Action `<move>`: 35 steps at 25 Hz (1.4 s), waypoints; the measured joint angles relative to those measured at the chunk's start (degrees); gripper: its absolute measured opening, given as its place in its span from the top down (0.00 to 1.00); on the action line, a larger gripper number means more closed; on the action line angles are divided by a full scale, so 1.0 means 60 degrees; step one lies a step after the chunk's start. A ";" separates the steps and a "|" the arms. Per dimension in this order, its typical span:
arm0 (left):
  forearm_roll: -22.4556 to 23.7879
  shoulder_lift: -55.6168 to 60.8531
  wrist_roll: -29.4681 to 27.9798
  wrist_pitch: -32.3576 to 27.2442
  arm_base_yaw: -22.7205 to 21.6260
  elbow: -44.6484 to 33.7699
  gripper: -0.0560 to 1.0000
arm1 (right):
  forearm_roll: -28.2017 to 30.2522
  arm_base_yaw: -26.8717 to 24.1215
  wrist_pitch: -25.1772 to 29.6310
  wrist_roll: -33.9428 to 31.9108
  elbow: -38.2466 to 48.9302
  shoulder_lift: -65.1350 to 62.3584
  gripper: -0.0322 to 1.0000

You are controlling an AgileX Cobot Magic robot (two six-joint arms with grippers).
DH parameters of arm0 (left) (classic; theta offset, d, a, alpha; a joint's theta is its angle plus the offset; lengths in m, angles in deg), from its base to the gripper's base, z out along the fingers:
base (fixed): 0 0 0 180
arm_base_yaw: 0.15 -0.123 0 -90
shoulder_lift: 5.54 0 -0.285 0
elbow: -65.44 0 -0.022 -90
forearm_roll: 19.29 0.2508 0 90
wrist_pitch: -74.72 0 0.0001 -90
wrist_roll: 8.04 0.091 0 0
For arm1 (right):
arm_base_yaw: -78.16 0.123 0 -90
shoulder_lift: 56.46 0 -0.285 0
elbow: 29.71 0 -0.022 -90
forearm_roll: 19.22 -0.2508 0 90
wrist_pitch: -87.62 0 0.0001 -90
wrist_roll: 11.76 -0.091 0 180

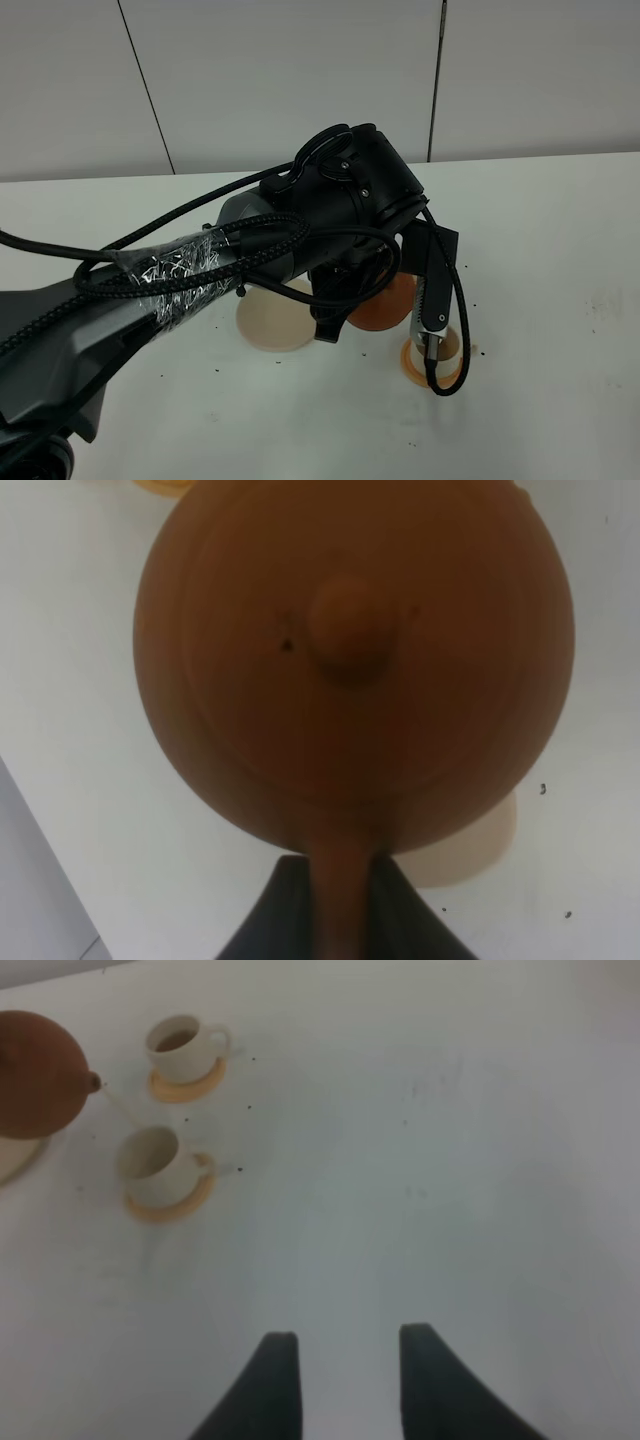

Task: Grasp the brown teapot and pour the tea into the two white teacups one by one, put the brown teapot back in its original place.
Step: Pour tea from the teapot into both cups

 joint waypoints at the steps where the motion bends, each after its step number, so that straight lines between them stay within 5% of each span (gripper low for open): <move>1: 0.0000 0.0000 0.0000 -0.0033 0.0000 0.0000 0.79 | 0.0000 0.0000 0.0000 0.0000 0.0000 0.0000 0.73; 35: 0.0720 -0.0225 0.0120 -0.0087 0.0190 -0.0009 0.79 | 0.0000 0.0000 0.0000 0.0000 0.0000 0.0000 0.73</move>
